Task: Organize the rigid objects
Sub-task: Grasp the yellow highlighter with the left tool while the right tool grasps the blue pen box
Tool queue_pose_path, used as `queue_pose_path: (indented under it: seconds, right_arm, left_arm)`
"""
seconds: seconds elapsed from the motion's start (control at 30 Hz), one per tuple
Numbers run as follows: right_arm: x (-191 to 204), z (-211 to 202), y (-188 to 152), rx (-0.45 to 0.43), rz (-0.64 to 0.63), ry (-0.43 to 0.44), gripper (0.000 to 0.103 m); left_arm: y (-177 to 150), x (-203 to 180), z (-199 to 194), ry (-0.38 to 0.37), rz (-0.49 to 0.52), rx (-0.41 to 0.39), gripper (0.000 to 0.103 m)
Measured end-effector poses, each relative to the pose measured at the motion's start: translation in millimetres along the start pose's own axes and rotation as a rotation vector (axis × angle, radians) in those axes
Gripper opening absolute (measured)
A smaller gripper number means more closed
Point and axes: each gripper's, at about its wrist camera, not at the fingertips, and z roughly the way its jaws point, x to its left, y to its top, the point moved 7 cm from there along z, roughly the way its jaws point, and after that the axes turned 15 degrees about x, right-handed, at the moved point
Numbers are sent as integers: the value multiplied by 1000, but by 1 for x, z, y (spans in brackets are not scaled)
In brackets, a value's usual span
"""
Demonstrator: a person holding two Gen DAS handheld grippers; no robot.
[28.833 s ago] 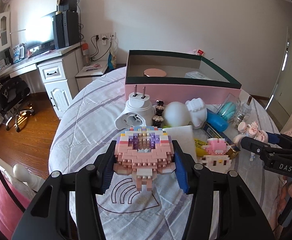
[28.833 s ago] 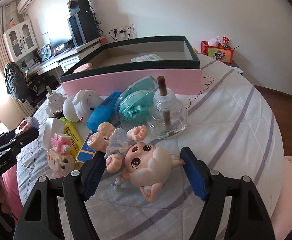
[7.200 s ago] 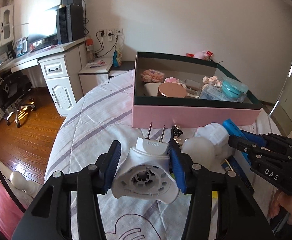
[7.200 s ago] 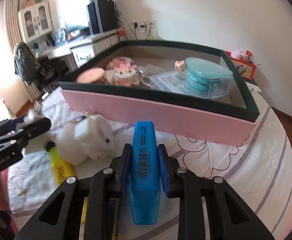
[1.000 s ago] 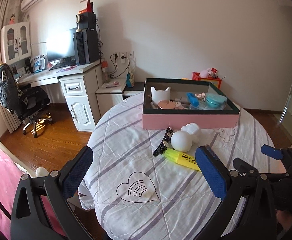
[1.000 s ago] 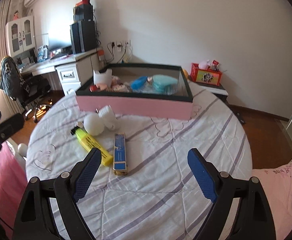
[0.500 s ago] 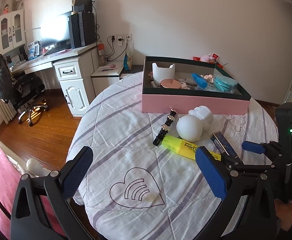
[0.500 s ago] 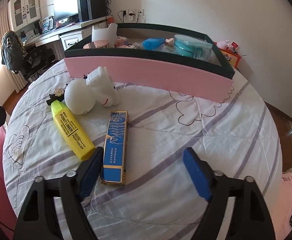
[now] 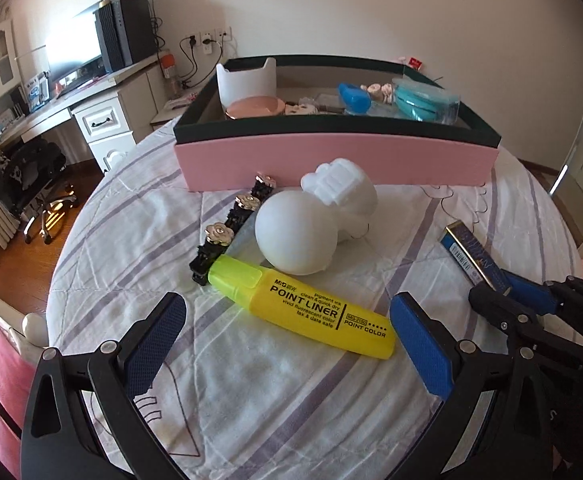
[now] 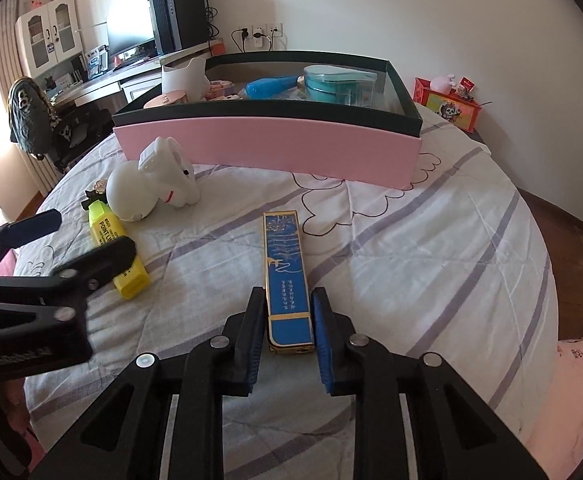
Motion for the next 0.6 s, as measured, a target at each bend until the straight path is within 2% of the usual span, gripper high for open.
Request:
queue_pose_path:
  seconds: [0.13,0.2,0.33,0.47,0.53,0.6]
  right_arm:
    - [0,2,3,-7,-3,7,23]
    - [0,2,3,-11,0,11,23]
    - [2,1,2,-15,4,4,23]
    - [4,2,3,-18,7,-4,23]
    - [4,3,4,-17,5,-9,23]
    - [4,4,3,-17,5,-10,23]
  left_arm:
    - [-5,13,0,-10,-22,5,103]
    - [-9,30,-6,26,-38,-10,103]
    - [-21,69,-9,91,-111,13,103]
    - [-19,75,-16,-33,-190,-15,103]
    - [-11,60,-21,-73,-173,-37,103]
    - [-5,38,-16,-79,-121,-14,103]
